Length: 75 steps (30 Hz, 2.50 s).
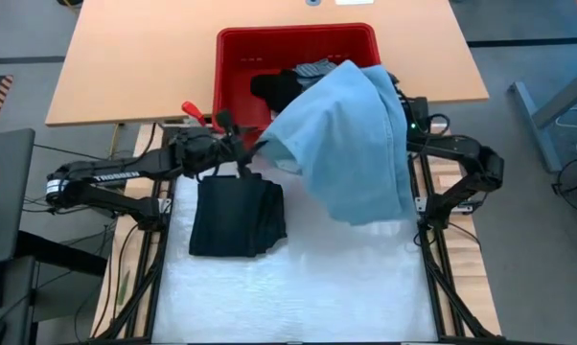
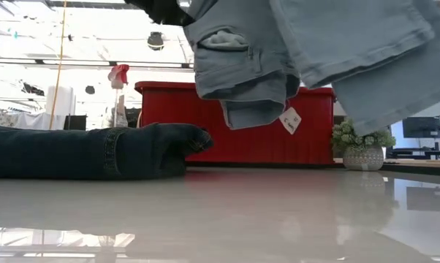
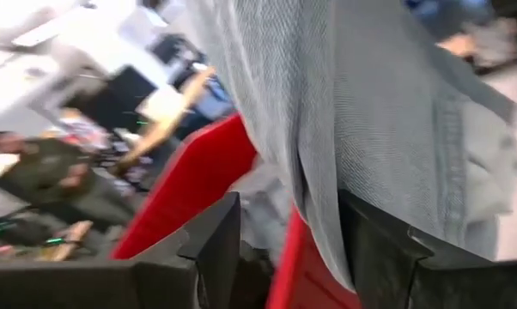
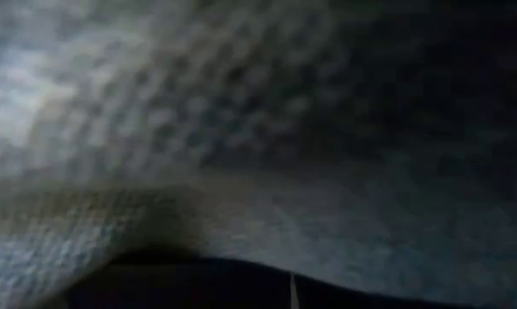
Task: Fold Laundry from Bin
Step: Fold the light blue pants
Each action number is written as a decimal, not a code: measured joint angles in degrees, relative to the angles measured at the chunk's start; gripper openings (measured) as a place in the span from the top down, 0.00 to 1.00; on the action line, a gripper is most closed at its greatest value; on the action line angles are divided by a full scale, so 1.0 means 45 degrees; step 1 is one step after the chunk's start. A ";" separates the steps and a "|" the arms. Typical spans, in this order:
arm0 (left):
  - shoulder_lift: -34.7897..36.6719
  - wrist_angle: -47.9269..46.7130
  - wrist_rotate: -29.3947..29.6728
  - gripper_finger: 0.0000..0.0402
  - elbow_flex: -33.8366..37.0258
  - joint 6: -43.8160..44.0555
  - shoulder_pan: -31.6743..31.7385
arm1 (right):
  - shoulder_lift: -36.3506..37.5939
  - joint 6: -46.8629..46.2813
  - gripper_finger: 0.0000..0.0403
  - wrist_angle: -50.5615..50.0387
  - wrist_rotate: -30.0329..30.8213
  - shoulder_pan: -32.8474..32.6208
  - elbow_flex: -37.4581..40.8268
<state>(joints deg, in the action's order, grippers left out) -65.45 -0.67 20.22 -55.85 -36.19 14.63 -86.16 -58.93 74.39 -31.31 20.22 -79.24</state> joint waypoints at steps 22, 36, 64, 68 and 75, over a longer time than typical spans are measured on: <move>-0.0181 1.0761 0.2070 0.56 0.1144 -0.2754 -0.4011 | 0.0409 -0.3530 0.95 -0.1370 0.2295 0.0557 -0.0073; -0.3763 1.0630 0.1459 0.56 -0.1075 -0.1615 -0.3663 | 0.0352 -0.2788 0.95 -0.2822 0.3302 -0.0158 -0.0053; -0.4449 1.1073 0.2175 0.56 -0.1226 0.0151 -0.3071 | 0.0347 -0.0740 0.95 -0.4061 0.6329 -0.1139 -0.0287; -0.4449 1.1490 0.2270 0.56 -0.1226 0.0281 -0.2817 | 0.0347 -0.0791 0.95 -0.4099 0.6497 -0.1452 -0.0287; -0.4449 1.1790 0.2284 0.57 -0.1525 0.1115 -0.2322 | 0.0347 -0.0491 0.95 -0.4075 0.6640 -0.2134 -0.0287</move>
<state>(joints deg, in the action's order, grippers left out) -85.47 52.39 30.50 -62.71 -31.17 4.18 -84.60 -61.14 56.05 -1.43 10.61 -80.53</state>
